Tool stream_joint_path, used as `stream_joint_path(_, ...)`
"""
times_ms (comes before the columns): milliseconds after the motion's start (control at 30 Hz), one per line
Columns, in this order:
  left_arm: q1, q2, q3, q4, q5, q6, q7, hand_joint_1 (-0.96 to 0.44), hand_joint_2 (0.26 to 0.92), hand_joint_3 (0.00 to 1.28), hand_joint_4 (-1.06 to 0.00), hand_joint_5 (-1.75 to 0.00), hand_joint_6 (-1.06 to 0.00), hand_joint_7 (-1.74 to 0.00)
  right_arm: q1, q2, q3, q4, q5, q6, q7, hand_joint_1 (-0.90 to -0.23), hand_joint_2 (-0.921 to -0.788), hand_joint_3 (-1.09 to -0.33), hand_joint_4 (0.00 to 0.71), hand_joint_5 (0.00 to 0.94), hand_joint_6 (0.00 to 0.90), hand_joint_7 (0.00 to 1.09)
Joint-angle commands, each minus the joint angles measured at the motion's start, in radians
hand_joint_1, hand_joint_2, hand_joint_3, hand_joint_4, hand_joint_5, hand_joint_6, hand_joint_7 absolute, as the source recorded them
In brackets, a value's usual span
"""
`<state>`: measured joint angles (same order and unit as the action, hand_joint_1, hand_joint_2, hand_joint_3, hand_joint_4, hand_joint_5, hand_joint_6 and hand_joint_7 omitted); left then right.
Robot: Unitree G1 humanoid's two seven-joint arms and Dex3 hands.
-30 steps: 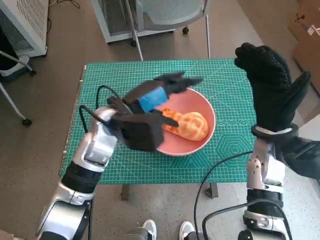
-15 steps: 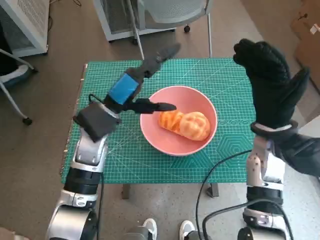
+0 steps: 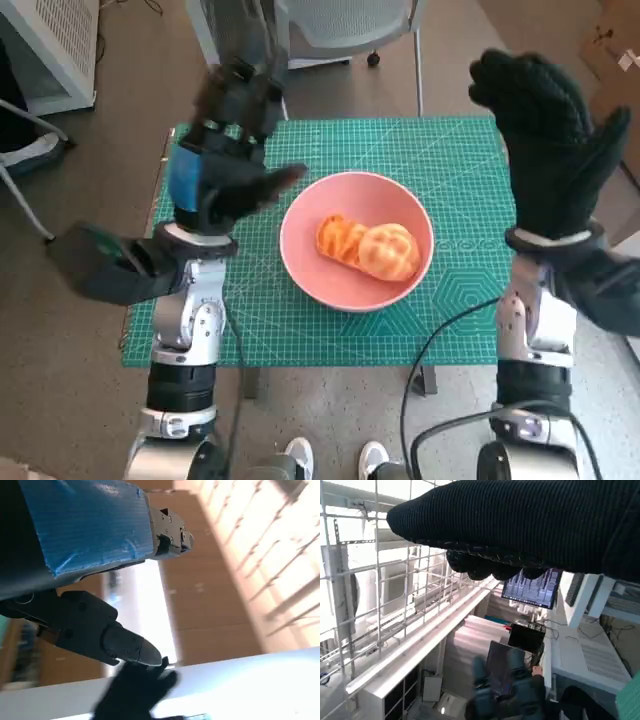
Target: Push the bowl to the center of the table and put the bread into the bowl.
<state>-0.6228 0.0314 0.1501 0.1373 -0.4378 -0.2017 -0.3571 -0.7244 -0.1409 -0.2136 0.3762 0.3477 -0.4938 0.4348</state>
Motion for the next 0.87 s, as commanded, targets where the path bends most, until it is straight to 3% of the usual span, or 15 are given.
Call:
stream_joint_path(33, 0.005, 0.006, 0.008, -0.017, 0.002, -0.007, 0.001, -0.44, 0.898, 0.05, -0.04, 0.00, -0.07, -0.38, -0.006, 0.002, 0.008, 0.022, -0.010, 0.009, -0.009, -0.626, -0.921, -0.553, 0.367, 0.001, 0.414, 0.01)
stream_joint_path(233, 0.009, 0.033, 0.009, -0.040, 0.014, 0.014, 0.003, -0.44, 0.905, 0.04, -0.04, 0.00, -0.01, -0.52, -0.021, 0.001, 0.019, 0.020, -0.018, 0.013, -0.015, -0.617, -0.921, -0.551, 0.358, 0.000, 0.415, 0.01)
stream_joint_path(867, 0.020, 0.038, 0.005, -0.059, 0.035, -0.001, 0.015, -0.45, 0.908, 0.04, -0.06, -0.01, 0.00, -0.55, -0.041, -0.021, 0.030, 0.024, -0.019, 0.021, -0.014, -0.602, -0.921, -0.556, 0.351, 0.000, 0.417, 0.01)
